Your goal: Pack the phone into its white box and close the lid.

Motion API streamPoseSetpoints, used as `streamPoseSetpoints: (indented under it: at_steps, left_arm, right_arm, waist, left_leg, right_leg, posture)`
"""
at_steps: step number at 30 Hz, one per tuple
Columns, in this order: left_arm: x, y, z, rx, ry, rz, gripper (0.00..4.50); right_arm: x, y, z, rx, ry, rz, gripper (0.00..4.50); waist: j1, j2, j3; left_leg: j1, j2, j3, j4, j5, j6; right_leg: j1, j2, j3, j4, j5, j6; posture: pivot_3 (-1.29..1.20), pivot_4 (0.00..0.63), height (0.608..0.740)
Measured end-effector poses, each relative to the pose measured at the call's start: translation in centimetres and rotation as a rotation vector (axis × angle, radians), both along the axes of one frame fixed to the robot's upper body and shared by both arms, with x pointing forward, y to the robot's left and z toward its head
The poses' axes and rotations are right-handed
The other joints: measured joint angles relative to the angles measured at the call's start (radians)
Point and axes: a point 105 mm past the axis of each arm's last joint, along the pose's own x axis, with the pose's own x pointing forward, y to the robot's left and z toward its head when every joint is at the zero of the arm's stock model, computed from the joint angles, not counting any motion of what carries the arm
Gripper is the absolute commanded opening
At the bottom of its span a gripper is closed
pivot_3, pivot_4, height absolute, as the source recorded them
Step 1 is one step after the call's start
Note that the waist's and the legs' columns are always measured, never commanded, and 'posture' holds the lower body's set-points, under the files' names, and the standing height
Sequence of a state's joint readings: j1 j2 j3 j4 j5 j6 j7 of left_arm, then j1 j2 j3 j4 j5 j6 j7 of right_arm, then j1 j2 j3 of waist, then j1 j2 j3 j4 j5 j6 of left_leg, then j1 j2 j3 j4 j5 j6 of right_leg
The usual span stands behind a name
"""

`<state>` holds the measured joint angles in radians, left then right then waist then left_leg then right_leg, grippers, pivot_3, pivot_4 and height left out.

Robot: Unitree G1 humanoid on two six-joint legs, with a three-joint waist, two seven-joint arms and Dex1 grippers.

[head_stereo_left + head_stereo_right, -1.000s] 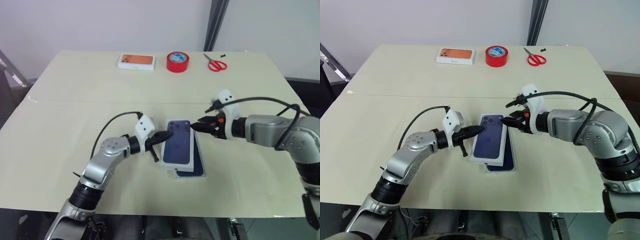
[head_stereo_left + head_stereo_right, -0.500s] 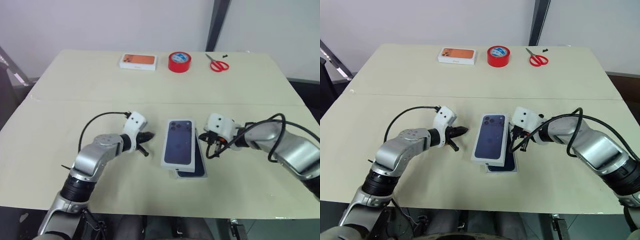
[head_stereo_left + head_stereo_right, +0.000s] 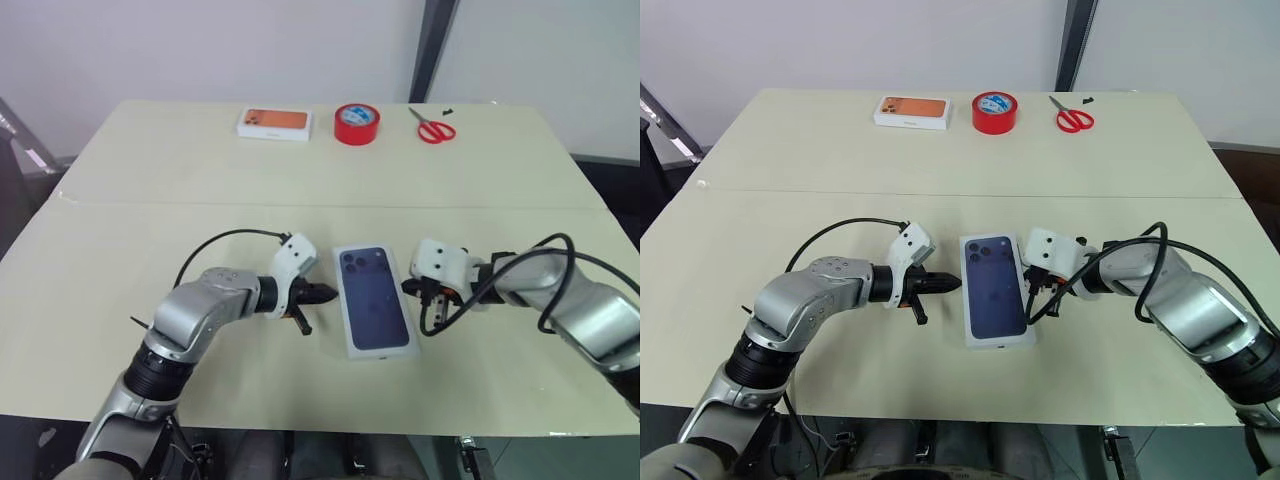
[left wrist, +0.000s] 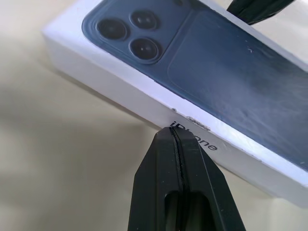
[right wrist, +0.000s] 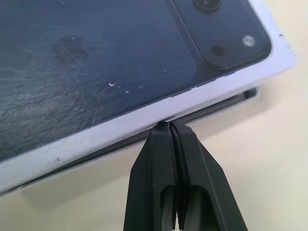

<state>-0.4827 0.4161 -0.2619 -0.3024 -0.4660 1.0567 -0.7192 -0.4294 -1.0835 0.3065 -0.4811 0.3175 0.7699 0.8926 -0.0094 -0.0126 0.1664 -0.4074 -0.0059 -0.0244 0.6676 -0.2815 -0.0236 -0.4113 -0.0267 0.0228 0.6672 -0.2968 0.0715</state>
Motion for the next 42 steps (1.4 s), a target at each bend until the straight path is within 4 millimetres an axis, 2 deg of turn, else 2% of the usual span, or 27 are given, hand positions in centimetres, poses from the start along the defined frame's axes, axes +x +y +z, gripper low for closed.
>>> streamPoseSetpoints:
  at_steps: [4, 10, 19, 37, 42]
  left_arm:
    - [-0.3, -0.2, 0.1, 0.008, -0.007, -0.019, 0.00]
    - [-0.4, -0.4, -0.3, 0.019, -0.001, -0.026, 0.00]
    - [0.5, -0.6, -0.9, 0.007, 0.010, 0.029, 0.00]
    - [1.6, -0.9, 0.5, -0.090, 0.041, 0.109, 0.00]
    - [1.9, -0.9, 0.1, -0.100, 0.077, 0.137, 0.00]
  right_arm:
    - [-0.5, -0.2, -0.5, -0.012, 0.019, 0.008, 0.07]
    - [-0.3, -0.3, -0.4, -0.020, -0.003, 0.000, 0.07]
    - [0.4, -0.5, -0.7, -0.015, -0.015, -0.033, 0.07]
    - [1.5, -0.9, -0.4, 0.010, -0.021, -0.085, 0.07]
    - [1.6, -0.8, -0.4, 0.014, -0.019, -0.085, 0.07]
  waist:
    - [-0.002, 0.000, 0.000]
    - [0.000, 0.000, 0.000]
    - [0.000, 0.000, 0.000]
    - [-0.002, 0.000, 0.000]
    - [-0.001, 0.000, 0.000]
  left_leg:
    - [0.001, 0.000, 0.000, 0.000, 0.000, 0.000]
    - [0.001, 0.000, 0.000, 0.000, 0.000, 0.000]
    - [0.001, 0.000, 0.000, 0.000, 0.000, 0.000]
    - [0.001, 0.000, 0.000, 0.001, 0.000, 0.000]
    - [0.001, 0.000, 0.000, 0.001, 0.000, 0.000]
  right_leg:
    - [0.000, 0.000, 0.000, 0.000, 0.000, 0.000]
    - [0.001, 0.000, 0.000, 0.000, 0.000, 0.000]
    - [0.001, 0.000, 0.000, 0.000, 0.000, 0.000]
    - [0.001, 0.000, 0.000, 0.001, 0.000, 0.000]
    - [0.001, 0.000, 0.000, 0.001, 0.000, 0.000]
  posture:
    - [0.00, 0.150, 0.740]
    - [0.00, 0.150, 0.740]
    - [0.00, 0.150, 0.740]
    - [0.00, 0.150, 0.740]
    - [0.00, 0.150, 0.740]
